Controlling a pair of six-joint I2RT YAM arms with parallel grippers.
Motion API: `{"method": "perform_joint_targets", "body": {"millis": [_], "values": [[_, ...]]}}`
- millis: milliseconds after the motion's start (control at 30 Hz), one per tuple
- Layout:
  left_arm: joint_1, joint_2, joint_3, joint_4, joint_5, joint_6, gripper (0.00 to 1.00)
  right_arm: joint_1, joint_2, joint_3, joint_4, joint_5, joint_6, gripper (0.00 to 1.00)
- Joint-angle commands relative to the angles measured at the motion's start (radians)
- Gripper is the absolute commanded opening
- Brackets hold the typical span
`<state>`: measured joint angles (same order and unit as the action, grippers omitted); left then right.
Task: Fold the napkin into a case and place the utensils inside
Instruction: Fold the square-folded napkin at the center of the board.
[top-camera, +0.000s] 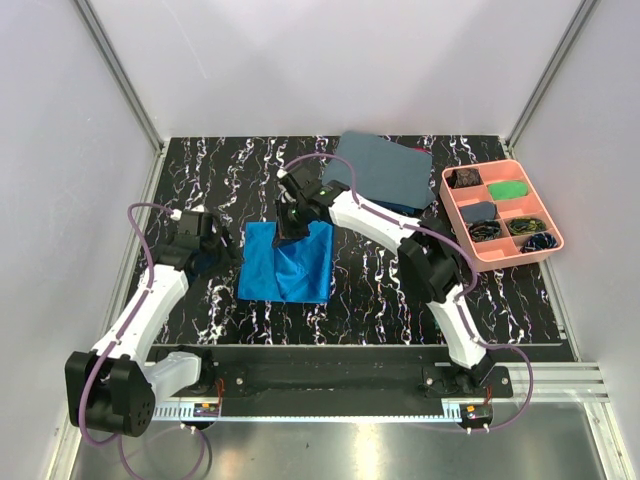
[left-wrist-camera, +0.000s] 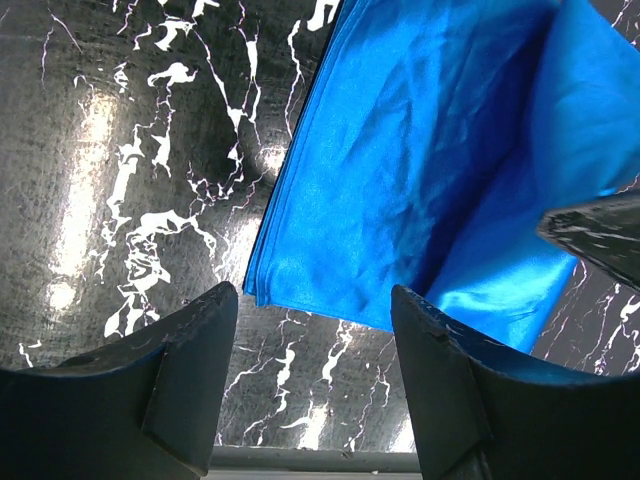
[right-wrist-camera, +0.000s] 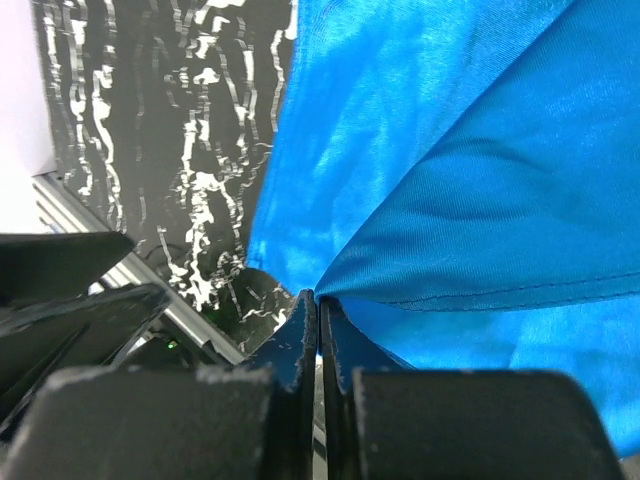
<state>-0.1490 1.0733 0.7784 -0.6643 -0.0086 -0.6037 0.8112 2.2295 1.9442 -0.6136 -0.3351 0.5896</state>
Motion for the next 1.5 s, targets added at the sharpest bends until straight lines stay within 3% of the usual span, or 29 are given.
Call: {"method": "perform_joint_targets", "body": {"millis": [0,567,900,1067,1233,1467], "values": [[0.006,-0.006,-0.004,0.046,-0.011,-0.007,0.66,0.005,0.038,0.056,0.023,-0.038,0.004,0.0],[0.006,0.001,-0.028,0.061,-0.016,-0.005,0.66,0.008,0.171,0.151,0.023,-0.099,0.019,0.0],[0.006,-0.001,-0.03,0.063,-0.024,-0.007,0.66,0.028,0.268,0.29,-0.032,-0.124,0.022,0.02],[0.006,-0.007,-0.031,0.062,-0.025,0.004,0.68,0.042,0.344,0.474,-0.136,-0.171,-0.008,0.28],[0.008,-0.018,-0.025,0.054,-0.047,0.009,0.73,0.034,0.274,0.493,-0.153,-0.191,-0.034,0.56],[0.012,-0.013,0.002,0.04,-0.044,0.019,0.73,-0.015,0.163,0.462,-0.107,-0.317,0.009,0.61]]}}
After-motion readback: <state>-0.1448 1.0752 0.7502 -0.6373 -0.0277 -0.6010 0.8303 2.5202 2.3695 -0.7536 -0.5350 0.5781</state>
